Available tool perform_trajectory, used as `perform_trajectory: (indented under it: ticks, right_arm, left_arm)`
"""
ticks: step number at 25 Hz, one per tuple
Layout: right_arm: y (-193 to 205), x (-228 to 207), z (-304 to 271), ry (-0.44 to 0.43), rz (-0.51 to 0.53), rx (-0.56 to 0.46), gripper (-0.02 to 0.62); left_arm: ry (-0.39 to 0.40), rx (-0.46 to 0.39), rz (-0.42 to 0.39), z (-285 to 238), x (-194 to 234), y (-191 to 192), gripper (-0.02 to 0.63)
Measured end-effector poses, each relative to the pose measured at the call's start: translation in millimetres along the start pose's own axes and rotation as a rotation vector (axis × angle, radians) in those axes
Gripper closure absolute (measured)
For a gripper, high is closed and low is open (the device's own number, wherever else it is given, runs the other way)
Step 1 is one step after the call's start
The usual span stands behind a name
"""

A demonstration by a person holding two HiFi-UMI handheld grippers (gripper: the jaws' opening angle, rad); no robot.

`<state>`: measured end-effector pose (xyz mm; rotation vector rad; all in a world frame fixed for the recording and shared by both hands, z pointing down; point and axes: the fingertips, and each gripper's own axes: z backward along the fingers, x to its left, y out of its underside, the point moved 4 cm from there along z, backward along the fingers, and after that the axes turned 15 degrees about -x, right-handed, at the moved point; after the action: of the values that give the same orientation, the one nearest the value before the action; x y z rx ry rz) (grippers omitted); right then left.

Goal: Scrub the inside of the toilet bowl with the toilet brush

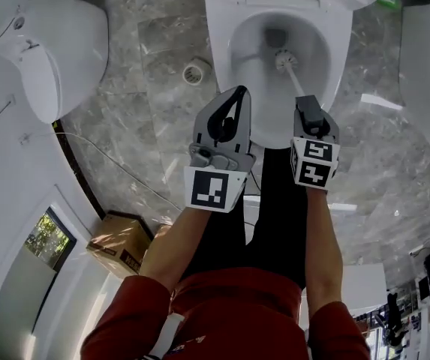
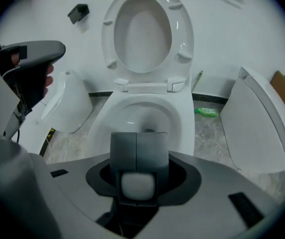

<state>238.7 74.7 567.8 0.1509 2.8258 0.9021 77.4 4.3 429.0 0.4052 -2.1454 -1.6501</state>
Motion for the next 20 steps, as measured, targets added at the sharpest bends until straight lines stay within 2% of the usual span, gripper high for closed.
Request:
perform_trajectory:
  ticks: [6,9,12,16,20]
  right_arm:
    - [9.2,6.9,-32.8,0.020,-0.021,0.024,0.436]
    - [-11.9,-0.4,-43.5,0.061,-0.005,-0.015,0.436]
    - [-49.4,-7.4,-49.3,0.088,-0.021,-0.094,0.436]
    - [-83.1,10.3,-61.9,0.043,-0.080,-0.164,0.436]
    - [-79.6,46.5,-61.6,-0.020,-0.002,-0.143,0.436]
  left_arm:
    - [0.040,0.017,-0.010,-16.1,15.1,29.0,0.606]
    - [0.045,0.025,0.000,-15.9,21.8,31.3,0.606]
    - [0.046,0.025,0.004,-12.9,27.4,31.0,0.606]
    - [0.031,0.036,0.014,-6.5,33.7,33.6,0.606]
    - [0.013,0.052,0.026,-1.7,42.8,36.4,0.606]
